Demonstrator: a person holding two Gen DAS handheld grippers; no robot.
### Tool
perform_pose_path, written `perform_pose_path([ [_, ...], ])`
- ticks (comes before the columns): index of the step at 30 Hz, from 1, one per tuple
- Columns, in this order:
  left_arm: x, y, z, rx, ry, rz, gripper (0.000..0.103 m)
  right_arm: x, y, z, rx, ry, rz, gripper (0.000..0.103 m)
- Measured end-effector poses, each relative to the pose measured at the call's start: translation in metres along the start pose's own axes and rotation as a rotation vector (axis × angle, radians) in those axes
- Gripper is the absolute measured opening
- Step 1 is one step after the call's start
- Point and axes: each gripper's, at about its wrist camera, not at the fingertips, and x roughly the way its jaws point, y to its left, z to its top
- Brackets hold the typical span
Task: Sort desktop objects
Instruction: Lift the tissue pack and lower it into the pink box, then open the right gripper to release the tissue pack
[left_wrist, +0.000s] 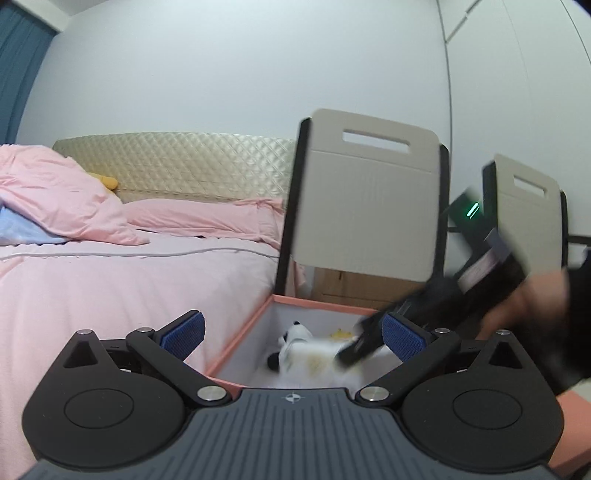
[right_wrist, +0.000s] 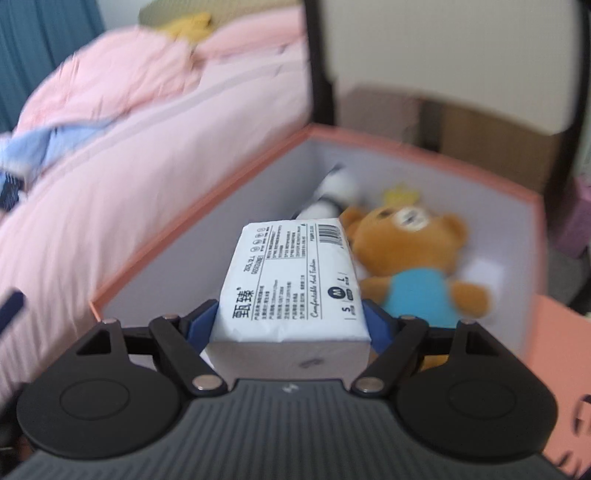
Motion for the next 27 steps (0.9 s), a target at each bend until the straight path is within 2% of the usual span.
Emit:
perform_pose_path([
  [4, 0.007, 0.007, -0.001, -0.02, 0.024, 0.013, 0.103, 0.043, 0.016, 0.002, -0.049, 0.093, -0.014, 0.082],
  [8, 0.01, 0.007, -0.003, -0.014, 0.041, 0.005, 0.103, 0.056, 0.016, 0.005, -0.04, 0.158, -0.006, 0.084],
  [10, 0.011, 0.007, -0.004, -0.013, 0.045, -0.001, 0.103, 0.058, 0.015, 0.004, -0.029, 0.176, -0.001, 0.087],
  [11, 0.011, 0.006, -0.005, -0.011, 0.049, -0.004, 0.103, 0.055, 0.015, 0.003, -0.023, 0.159, 0.009, 0.093],
  [12, 0.012, 0.005, -0.006, -0.008, 0.053, -0.008, 0.103, 0.048, 0.015, 0.002, -0.019, 0.126, 0.013, 0.098],
  [15, 0.011, 0.001, -0.007, 0.0, 0.056, -0.022, 0.103, 0.023, 0.013, -0.001, -0.004, 0.019, 0.012, 0.102],
  [19, 0.01, -0.005, -0.009, 0.013, 0.057, -0.049, 0.103, -0.034, 0.011, -0.019, -0.015, -0.194, -0.022, 0.103],
  [24, 0.009, -0.014, -0.013, 0.035, 0.062, -0.073, 0.103, -0.103, -0.001, -0.061, 0.003, -0.46, -0.136, 0.103],
  [27, 0.008, -0.022, -0.016, 0.052, 0.064, -0.091, 0.103, -0.138, -0.01, -0.099, 0.053, -0.581, -0.191, 0.103],
])
